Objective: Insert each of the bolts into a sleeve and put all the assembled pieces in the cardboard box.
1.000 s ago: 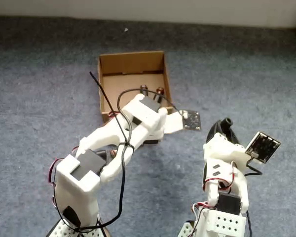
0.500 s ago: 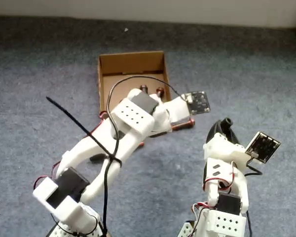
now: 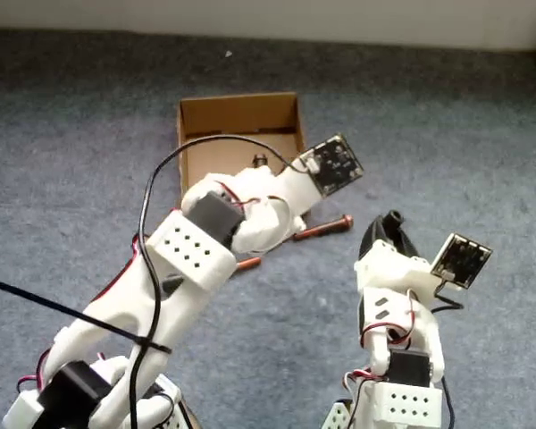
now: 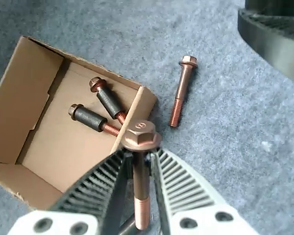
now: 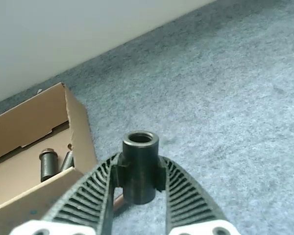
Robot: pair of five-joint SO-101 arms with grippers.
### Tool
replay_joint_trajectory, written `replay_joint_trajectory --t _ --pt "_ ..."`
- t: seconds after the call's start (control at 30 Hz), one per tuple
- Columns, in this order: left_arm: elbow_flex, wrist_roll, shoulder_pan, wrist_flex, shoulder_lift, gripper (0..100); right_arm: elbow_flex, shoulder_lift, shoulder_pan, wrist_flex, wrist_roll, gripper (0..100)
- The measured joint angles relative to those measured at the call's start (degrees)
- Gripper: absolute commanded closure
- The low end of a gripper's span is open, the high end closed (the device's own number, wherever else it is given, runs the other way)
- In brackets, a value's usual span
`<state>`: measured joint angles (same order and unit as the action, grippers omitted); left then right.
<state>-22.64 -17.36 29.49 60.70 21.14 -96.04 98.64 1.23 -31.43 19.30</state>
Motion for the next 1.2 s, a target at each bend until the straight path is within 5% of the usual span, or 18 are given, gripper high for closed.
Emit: replay_joint_trajectory --t 0.3,0.67,1.2 --pt "-11.7 7.1 -11.6 -7.6 12.8 99 0.0 0.0 -8.9 0.0 0.0 99.2" --pt "-26.7 11.3 -12.0 -15.6 35.3 99 0.0 0.0 -25.4 3.4 -0.4 99.3" --pt "-30.9 26.3 -12.0 -18.9 49.5 99 0.0 0.0 -41.7 16.0 -19.6 99.3"
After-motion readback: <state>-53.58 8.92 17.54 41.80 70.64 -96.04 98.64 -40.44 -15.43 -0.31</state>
